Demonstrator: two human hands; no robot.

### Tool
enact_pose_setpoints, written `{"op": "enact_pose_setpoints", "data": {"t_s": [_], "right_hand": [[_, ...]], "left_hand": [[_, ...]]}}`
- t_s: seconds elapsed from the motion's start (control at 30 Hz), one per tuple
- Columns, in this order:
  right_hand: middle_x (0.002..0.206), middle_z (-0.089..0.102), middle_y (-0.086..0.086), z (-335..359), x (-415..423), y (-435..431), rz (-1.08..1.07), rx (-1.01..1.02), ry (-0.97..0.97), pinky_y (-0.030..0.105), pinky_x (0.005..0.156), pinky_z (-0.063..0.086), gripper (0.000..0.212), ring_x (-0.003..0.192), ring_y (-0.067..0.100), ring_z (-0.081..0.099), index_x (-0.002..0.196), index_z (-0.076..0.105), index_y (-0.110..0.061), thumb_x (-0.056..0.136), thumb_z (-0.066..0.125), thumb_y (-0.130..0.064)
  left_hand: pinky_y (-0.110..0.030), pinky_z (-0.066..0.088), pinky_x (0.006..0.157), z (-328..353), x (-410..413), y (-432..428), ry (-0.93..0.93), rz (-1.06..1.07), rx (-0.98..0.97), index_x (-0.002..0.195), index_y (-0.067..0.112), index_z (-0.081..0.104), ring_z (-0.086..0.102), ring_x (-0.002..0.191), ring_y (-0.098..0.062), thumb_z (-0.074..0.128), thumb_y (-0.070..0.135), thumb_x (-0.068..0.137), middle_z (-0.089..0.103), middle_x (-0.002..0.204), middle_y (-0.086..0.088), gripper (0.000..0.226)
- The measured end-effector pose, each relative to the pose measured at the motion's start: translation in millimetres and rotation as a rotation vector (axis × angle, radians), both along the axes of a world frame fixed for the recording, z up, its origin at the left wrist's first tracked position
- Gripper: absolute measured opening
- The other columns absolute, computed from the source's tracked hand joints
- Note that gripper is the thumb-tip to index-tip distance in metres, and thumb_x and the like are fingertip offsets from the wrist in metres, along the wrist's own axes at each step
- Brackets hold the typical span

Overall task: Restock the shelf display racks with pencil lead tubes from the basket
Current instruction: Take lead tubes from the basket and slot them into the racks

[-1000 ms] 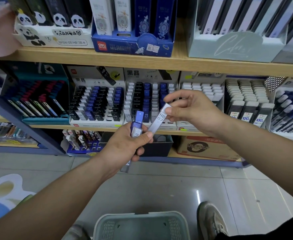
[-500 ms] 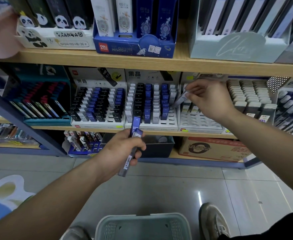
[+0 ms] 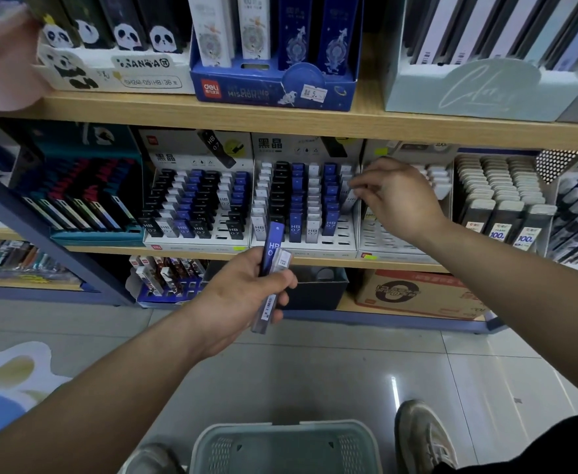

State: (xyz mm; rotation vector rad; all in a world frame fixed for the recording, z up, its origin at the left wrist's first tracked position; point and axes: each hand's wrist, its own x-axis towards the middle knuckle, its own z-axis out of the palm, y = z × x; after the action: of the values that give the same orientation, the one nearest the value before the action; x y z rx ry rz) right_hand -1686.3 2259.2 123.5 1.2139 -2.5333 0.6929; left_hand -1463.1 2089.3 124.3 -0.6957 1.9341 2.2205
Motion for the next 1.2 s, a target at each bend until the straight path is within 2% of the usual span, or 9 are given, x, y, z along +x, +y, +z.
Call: {"op": "enact_pose_setpoints", "data": {"t_s": [0.2, 0.37, 0.43, 0.47, 0.53, 0.57, 0.73, 1.03, 1.2], "right_hand": [[0.107, 0.07, 0.001, -15.5, -10.5, -8.4, -0.035, 0.121, 0.152, 0.036, 0.081, 0.046, 0.023, 0.096, 0.036, 0.057, 0.112, 0.075, -0.02, 0.093, 0.063, -0.017], [0.108, 0.066, 0.002, -0.3, 9.3, -9.3, -0.07, 0.062, 0.081, 0.037, 0.086, 0.046, 0.027, 0.101, 0.031, 0.056, 0.118, 0.072, -0.02, 0.092, 0.063, -0.024], [0.099, 0.067, -0.005, 16.4, 34.6, -14.7, 0.033, -0.019, -0.082, 0.03, 0.082, 0.047, 0.019, 0.094, 0.017, 0.06, 0.11, 0.074, -0.022, 0.094, 0.063, -0.026], [0.094, 0.068, -0.009, 24.8, 49.4, -19.0, 0.11, -0.047, -0.259, 0.028, 0.08, 0.049, 0.014, 0.088, 0.01, 0.063, 0.104, 0.074, -0.022, 0.096, 0.063, -0.027], [0.08, 0.072, -0.005, 36.1, 73.5, -27.7, 0.231, -0.048, -0.618, 0.027, 0.072, 0.055, 0.014, 0.073, 0.01, 0.067, 0.093, 0.073, -0.021, 0.097, 0.062, -0.029], [0.075, 0.072, 0.0, 37.1, 80.6, -31.2, 0.264, -0.024, -0.697, 0.028, 0.067, 0.056, 0.019, 0.066, 0.012, 0.068, 0.088, 0.071, -0.018, 0.097, 0.062, -0.031], [0.061, 0.069, 0.004, 33.0, 89.4, -37.5, 0.272, -0.029, -0.838, 0.026, 0.053, 0.051, 0.03, 0.052, 0.015, 0.063, 0.08, 0.067, -0.007, 0.09, 0.071, -0.035], [0.079, 0.073, 0.014, 34.1, 69.2, -22.3, 0.292, -0.162, -1.047, 0.033, 0.072, 0.057, 0.014, 0.071, 0.018, 0.07, 0.097, 0.068, -0.004, 0.085, 0.074, -0.002], [0.081, 0.074, 0.007, 30.5, 69.5, -18.5, 0.296, -0.238, -1.141, 0.029, 0.073, 0.058, 0.017, 0.076, 0.017, 0.072, 0.103, 0.069, -0.005, 0.086, 0.072, -0.002]], "left_hand": [[-0.025, 0.05, 0.056, 0.8, 0.5, -0.8, 0.038, 0.035, -0.051, 0.107, 0.008, 0.061, 0.058, 0.065, -0.012, 0.06, 0.01, 0.098, 0.067, 0.081, -0.003, 0.009], [-0.023, 0.051, 0.055, 2.2, 0.3, -5.0, 0.055, 0.046, -0.039, 0.105, 0.011, 0.062, 0.06, 0.064, -0.01, 0.063, 0.014, 0.096, 0.07, 0.083, -0.002, 0.009], [-0.023, 0.05, 0.055, 2.6, -0.8, -4.8, 0.061, 0.038, -0.037, 0.106, 0.011, 0.062, 0.06, 0.064, -0.01, 0.063, 0.015, 0.096, 0.07, 0.084, -0.003, 0.011], [-0.023, 0.05, 0.055, 2.5, -1.3, -4.4, 0.065, 0.036, -0.037, 0.106, 0.011, 0.062, 0.06, 0.064, -0.01, 0.064, 0.015, 0.096, 0.07, 0.084, -0.003, 0.011], [-0.023, 0.048, 0.053, 1.5, -2.8, -2.5, 0.078, 0.032, -0.036, 0.106, 0.01, 0.062, 0.059, 0.062, -0.011, 0.063, 0.014, 0.096, 0.07, 0.083, -0.003, 0.011], [-0.024, 0.048, 0.052, 1.2, -3.5, -1.2, 0.086, 0.024, -0.037, 0.107, 0.01, 0.062, 0.058, 0.061, -0.011, 0.063, 0.014, 0.096, 0.07, 0.082, -0.003, 0.012], [-0.024, 0.048, 0.053, -0.1, -4.9, 4.1, 0.094, -0.007, -0.059, 0.111, 0.009, 0.063, 0.057, 0.061, -0.011, 0.064, 0.012, 0.095, 0.069, 0.08, -0.001, 0.017], [-0.025, 0.048, 0.057, -0.4, -7.1, 3.0, 0.053, -0.006, -0.022, 0.113, 0.013, 0.062, 0.06, 0.065, -0.012, 0.059, 0.025, 0.099, 0.07, 0.081, 0.001, 0.019], [-0.026, 0.049, 0.061, 0.8, -7.4, 5.0, 0.043, -0.011, -0.029, 0.115, 0.015, 0.061, 0.062, 0.065, -0.011, 0.055, 0.025, 0.101, 0.072, 0.081, 0.002, 0.019]]}}
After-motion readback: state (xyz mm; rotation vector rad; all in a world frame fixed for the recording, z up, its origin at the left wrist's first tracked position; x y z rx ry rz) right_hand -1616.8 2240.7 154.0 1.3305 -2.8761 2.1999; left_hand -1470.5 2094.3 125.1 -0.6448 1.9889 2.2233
